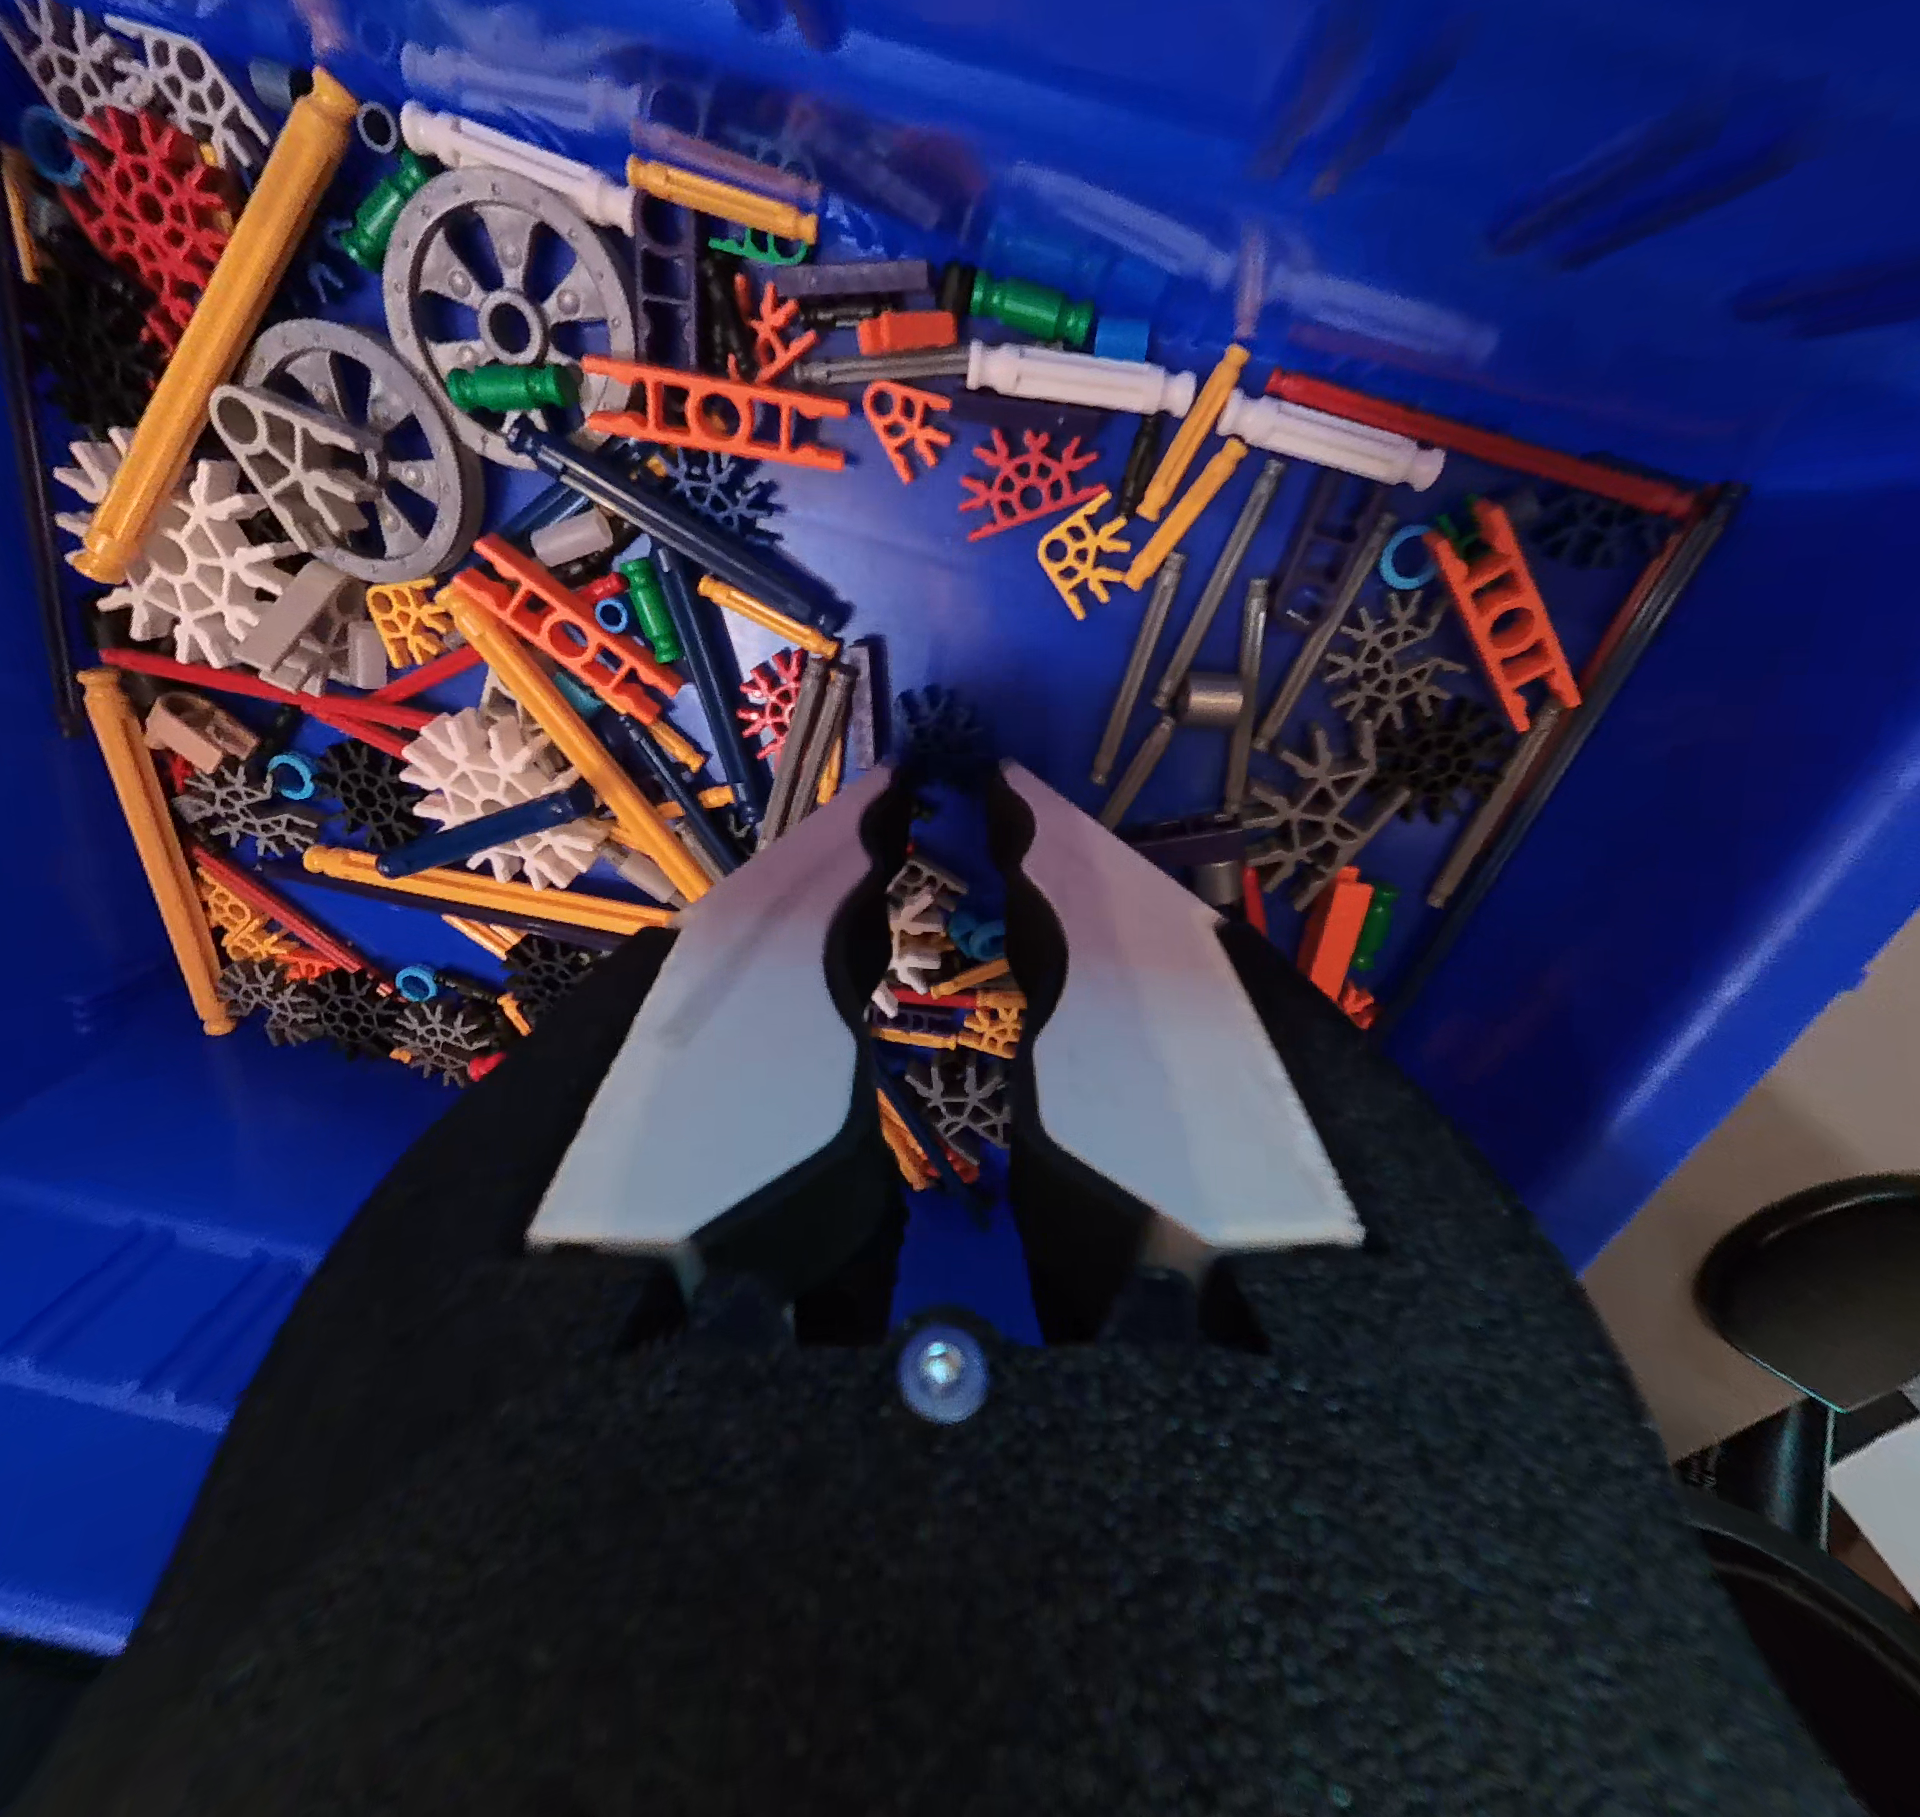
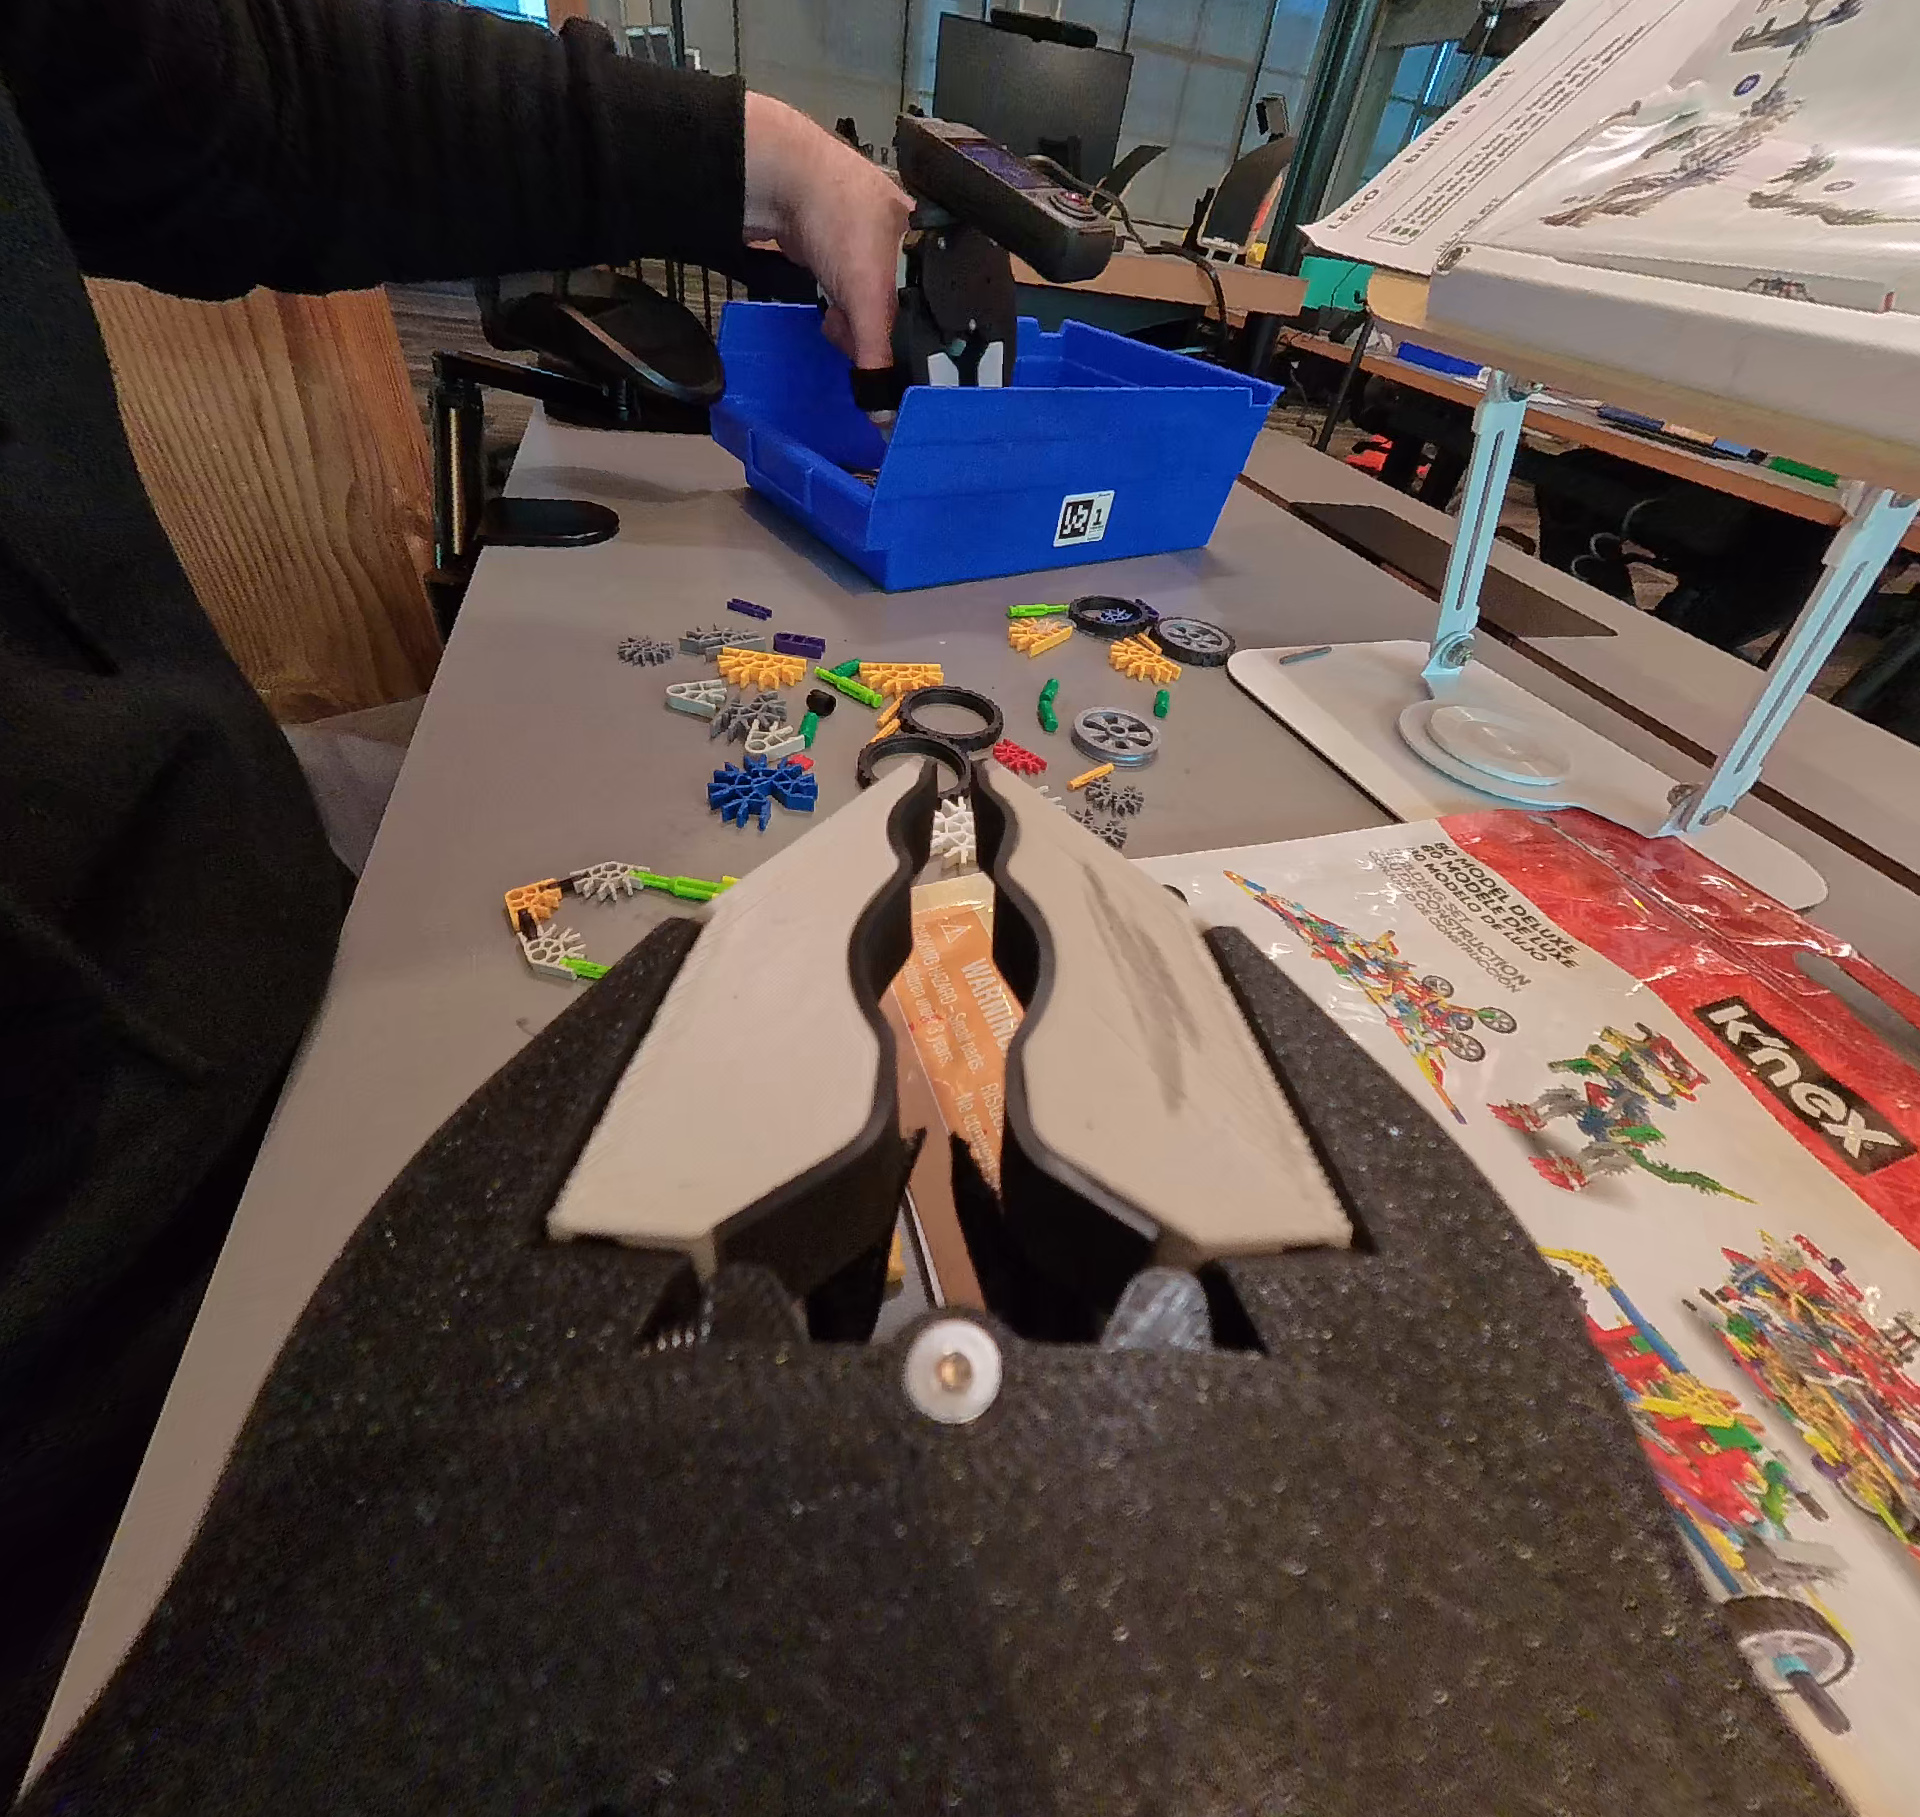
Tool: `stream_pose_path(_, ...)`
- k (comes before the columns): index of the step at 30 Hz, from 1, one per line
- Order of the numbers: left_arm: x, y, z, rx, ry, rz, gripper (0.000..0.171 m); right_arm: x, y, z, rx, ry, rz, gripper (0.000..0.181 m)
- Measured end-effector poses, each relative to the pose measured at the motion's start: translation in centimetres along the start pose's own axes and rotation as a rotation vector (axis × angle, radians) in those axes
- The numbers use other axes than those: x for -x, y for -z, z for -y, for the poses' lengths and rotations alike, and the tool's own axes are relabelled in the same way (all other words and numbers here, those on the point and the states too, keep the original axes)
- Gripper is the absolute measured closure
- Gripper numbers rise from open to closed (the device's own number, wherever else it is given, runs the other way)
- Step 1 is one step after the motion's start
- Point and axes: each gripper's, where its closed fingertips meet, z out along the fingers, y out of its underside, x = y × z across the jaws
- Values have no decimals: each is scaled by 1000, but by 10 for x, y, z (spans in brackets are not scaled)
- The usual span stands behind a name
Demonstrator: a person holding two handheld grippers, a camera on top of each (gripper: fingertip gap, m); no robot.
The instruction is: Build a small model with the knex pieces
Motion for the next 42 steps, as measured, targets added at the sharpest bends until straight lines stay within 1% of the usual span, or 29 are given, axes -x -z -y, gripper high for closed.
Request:
stream_pose_path(4,0,0,1,-6,5,-17,159,1,0,0,3,4,1,176)
stream_pose_path(10,1,0,2,17,14,-6,160,2,-1,-1,8,15,4,176)
stream_pose_path(21,0,2,4,-9,26,2,160,2,-1,-1,10,14,7,176)
stream_pose_path(24,-3,11,7,-37,25,19,160,2,-2,-2,11,15,6,176)
stream_pose_path(28,-11,35,16,-109,0,74,160,3,-2,-2,17,26,3,175)
stream_pose_path(31,-26,60,23,-163,-31,116,160,5,-3,-1,13,55,-7,175)
stream_pose_path(35,-62,94,37,-235,-100,116,160,11,-5,10,-4,97,-13,175)
stream_pose_path(38,-95,110,49,-286,-144,60,161,16,-13,22,28,149,-19,175)
stream_pose_path(42,-140,121,66,-325,-215,-24,160,29,-35,52,71,304,-44,173)
